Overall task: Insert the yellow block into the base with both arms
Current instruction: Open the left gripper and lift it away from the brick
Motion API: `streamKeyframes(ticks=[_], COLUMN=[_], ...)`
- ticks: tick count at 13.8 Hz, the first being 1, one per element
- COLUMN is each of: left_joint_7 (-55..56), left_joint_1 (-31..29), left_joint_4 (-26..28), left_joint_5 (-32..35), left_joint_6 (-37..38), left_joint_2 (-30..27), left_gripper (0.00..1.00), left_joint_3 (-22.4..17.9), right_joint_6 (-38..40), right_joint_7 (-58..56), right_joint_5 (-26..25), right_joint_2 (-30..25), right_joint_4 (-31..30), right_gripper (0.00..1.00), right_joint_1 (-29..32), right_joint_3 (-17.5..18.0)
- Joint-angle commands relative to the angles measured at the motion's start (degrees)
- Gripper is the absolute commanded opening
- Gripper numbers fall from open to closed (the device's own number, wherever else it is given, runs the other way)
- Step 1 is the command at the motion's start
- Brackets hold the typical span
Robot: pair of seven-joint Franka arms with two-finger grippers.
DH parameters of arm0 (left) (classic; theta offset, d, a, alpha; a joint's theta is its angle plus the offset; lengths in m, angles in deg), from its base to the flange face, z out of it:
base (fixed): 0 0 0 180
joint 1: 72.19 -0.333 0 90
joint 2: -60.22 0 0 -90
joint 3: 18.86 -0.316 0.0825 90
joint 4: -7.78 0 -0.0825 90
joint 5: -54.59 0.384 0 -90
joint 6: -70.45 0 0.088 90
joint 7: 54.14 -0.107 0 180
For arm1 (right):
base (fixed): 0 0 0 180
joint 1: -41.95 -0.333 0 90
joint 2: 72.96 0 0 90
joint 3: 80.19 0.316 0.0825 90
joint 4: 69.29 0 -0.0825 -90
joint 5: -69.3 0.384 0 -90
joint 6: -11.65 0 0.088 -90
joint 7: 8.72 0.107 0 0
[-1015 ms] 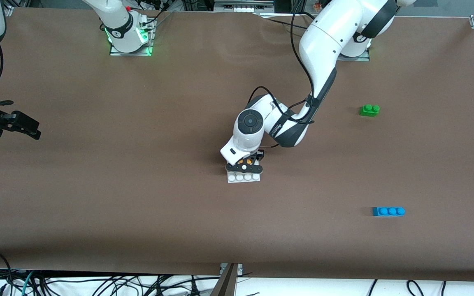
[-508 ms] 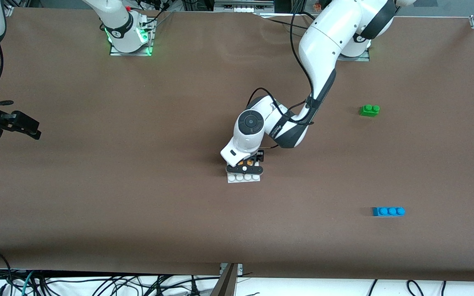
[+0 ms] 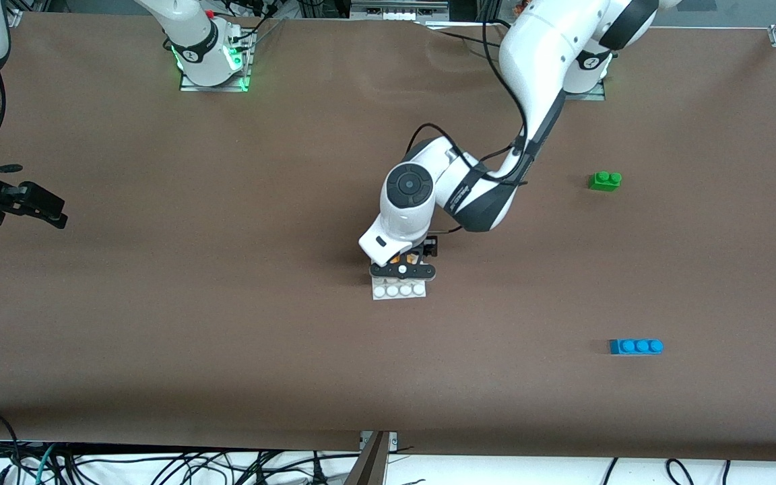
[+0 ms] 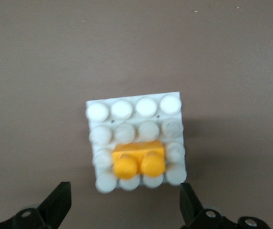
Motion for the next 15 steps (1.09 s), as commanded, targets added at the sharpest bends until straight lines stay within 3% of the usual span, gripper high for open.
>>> streamKeyframes(ticks=[1, 7, 12, 15], left_joint_7=[0.4, -0.4, -13.4, -23.5], left_joint_1=[-1.9, -14.7, -23.4, -26.1], left_joint_4=[2.0, 2.1, 1.1, 8.0], left_joint_5=[0.7, -0.1, -2.6, -2.1], left_joint_6=[9.1, 25.7, 35.2, 35.2], left_joint_2=[-7.2, -19.3, -26.9, -33.9], left_gripper=[1.0, 1.0, 1.0, 1.0], left_joint_3=[-0.4, 0.2, -0.3, -1.1], right_joint_6=[0.3, 0.3, 0.2, 0.3], right_joint_7=[-0.6, -0.6, -0.6, -0.6], right_joint_5=[-0.1, -0.1, 0.0, 0.0], right_joint_2=[-0.6, -0.6, -0.6, -0.6], right_joint_4=[-0.6, -0.6, -0.6, -0.6], right_gripper=[1.0, 1.0, 1.0, 1.0], right_joint_1=[0.3, 0.5, 0.8, 0.8], right_joint_3=[0.4, 0.4, 0.3, 0.3])
